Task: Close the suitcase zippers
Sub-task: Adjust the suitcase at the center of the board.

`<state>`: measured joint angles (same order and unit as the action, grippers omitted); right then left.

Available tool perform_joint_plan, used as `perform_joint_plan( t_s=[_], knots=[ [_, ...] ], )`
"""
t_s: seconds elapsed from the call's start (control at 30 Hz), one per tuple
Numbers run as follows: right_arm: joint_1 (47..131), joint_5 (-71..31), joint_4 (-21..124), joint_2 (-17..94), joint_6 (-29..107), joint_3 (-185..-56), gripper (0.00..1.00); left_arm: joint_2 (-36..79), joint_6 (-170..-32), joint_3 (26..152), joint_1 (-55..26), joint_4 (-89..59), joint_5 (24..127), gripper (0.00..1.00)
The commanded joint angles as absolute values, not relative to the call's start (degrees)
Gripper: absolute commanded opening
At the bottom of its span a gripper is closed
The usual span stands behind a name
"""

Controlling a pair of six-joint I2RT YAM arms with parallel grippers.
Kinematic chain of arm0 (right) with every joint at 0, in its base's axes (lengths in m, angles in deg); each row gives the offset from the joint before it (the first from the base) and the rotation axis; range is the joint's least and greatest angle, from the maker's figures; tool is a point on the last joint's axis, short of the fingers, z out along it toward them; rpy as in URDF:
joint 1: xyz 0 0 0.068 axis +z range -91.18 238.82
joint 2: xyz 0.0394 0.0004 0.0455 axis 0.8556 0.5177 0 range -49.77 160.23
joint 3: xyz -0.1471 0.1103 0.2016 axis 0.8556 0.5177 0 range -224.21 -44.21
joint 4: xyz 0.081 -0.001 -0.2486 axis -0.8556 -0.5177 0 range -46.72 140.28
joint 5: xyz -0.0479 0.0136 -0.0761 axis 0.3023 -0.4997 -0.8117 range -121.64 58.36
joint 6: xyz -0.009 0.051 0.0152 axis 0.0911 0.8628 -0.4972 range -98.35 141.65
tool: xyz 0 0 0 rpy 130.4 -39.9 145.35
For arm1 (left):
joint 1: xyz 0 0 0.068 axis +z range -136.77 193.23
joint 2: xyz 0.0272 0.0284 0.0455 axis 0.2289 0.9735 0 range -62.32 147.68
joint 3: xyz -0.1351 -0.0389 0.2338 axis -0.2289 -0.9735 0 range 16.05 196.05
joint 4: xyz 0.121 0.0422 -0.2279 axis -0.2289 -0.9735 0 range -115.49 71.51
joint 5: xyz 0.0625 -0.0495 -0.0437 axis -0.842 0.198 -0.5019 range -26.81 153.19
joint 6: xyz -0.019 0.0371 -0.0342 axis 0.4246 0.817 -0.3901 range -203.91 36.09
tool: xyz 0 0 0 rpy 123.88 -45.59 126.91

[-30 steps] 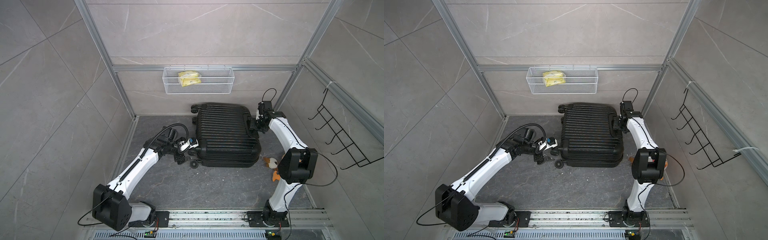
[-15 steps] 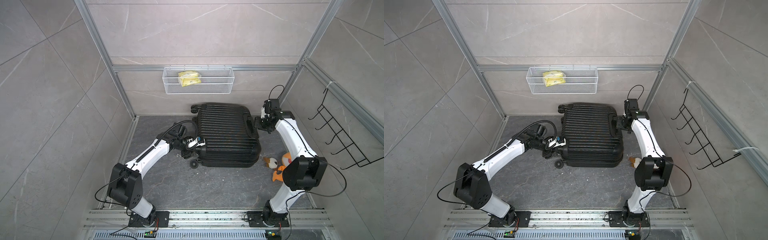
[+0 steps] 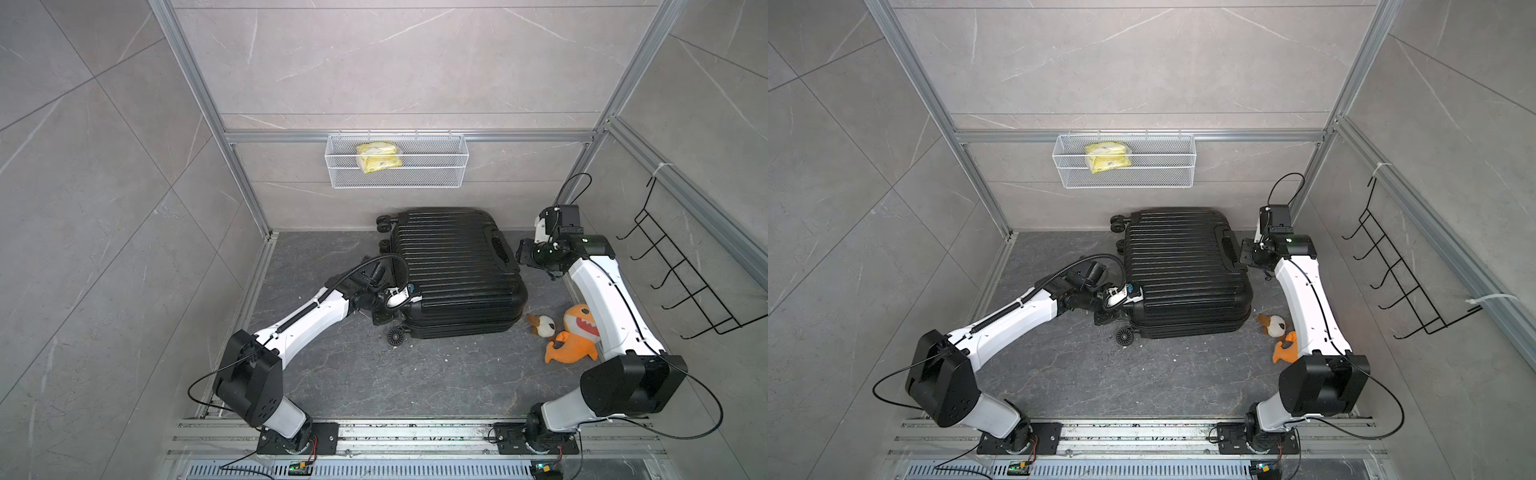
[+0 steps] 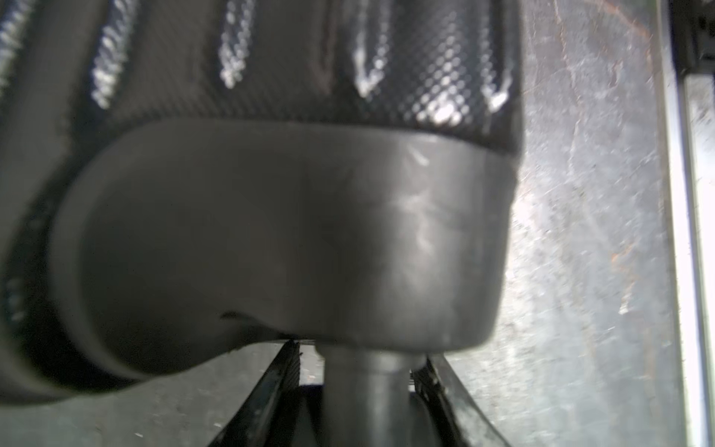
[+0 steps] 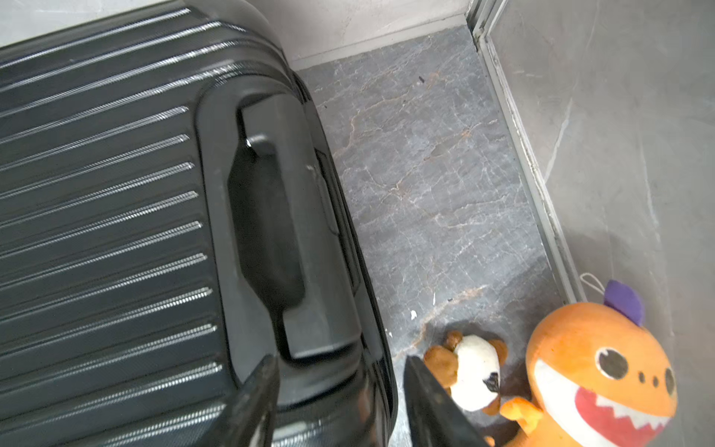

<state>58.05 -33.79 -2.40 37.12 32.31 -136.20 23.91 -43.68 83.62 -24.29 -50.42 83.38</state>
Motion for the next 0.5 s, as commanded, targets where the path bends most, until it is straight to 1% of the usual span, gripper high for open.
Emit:
perform_joint_plan(
  t_s=[0.0, 0.1, 0.23, 0.3, 0.47],
  knots=[
    [58.34, -33.49, -2.54, 33.89, 32.21, -133.97, 0.55, 16.95, -58.19, 81.15, -27.70, -49.70, 80.73, 0.08],
    [58.38, -33.41, -2.41, 32.07, 31.98, -132.53, 0.56, 12.48, -69.93, 77.57, -30.01, -45.26, 74.19, 0.03],
    [58.47, -32.24, -1.72, 30.21, 31.42, -130.88, 0.56, 7.42, -87.78, 73.56, -31.36, -40.00, 67.81, 0.00],
    [58.47, -31.69, -0.78, 29.02, 31.49, -129.75, 0.56, 6.42, -96.30, 72.45, -31.61, -39.15, 63.58, 0.00],
    [58.64, -29.04, 0.84, 26.51, 31.37, -127.24, 0.56, 6.75, -108.50, 73.01, -32.21, -42.42, 54.46, 0.00]
  ],
)
